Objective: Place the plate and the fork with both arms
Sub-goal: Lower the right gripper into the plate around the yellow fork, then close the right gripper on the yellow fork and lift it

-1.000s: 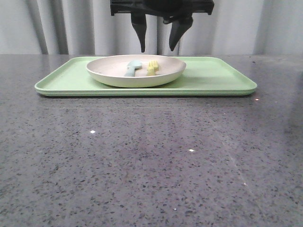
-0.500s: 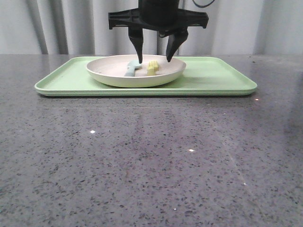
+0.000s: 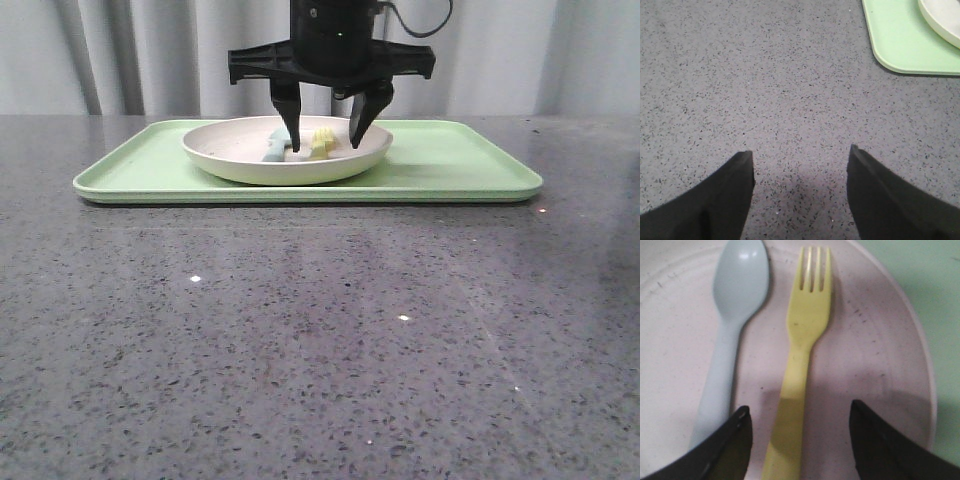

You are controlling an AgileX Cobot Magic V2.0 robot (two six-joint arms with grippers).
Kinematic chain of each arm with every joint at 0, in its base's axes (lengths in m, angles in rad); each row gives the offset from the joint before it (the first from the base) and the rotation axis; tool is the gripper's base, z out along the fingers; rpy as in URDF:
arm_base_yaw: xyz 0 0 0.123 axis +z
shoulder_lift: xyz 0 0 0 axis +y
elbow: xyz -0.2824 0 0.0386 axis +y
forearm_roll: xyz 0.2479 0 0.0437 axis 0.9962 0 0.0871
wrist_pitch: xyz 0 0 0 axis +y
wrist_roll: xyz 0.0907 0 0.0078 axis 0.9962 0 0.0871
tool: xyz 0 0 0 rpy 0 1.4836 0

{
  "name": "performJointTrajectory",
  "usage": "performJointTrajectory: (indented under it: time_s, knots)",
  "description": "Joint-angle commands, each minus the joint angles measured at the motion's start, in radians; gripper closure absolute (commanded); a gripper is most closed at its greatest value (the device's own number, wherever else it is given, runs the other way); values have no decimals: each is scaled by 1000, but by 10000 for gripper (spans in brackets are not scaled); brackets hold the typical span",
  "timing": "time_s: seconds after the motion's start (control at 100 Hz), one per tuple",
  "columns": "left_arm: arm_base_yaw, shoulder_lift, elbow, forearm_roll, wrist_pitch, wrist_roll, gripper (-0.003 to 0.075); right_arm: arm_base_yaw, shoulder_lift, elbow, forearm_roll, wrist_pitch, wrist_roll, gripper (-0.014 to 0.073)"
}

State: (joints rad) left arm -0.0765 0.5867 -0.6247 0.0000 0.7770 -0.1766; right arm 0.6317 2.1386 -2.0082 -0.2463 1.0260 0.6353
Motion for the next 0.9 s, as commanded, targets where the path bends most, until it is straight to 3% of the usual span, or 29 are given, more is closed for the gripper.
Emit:
performJointTrajectory:
  time_s: [0.0,0.56,0.89]
  knots:
    - [2,2,-26,0,-63,-6,314,2,-48,-35,-34,-36,2,155]
    - [2,2,-26,0,-63,-6,314,2,-37,-35,-26,-31,4,162]
    - [2,2,-26,0,-63,-6,314,2,-36,-35,-26,-20,5,373]
